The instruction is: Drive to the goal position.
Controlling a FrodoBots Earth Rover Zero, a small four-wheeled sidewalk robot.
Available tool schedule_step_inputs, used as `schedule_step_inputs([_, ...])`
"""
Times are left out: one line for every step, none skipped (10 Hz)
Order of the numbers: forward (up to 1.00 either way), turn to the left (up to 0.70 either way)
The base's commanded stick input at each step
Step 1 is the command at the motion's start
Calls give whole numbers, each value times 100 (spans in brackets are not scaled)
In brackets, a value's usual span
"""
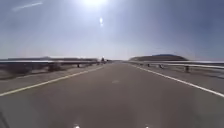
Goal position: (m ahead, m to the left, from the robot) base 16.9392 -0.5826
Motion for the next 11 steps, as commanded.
schedule_step_inputs([100,0])
schedule_step_inputs([100,0])
schedule_step_inputs([100,0])
schedule_step_inputs([100,0])
schedule_step_inputs([100,0])
schedule_step_inputs([100,0])
schedule_step_inputs([100,0])
schedule_step_inputs([100,0])
schedule_step_inputs([100,0])
schedule_step_inputs([100,0])
schedule_step_inputs([100,0])
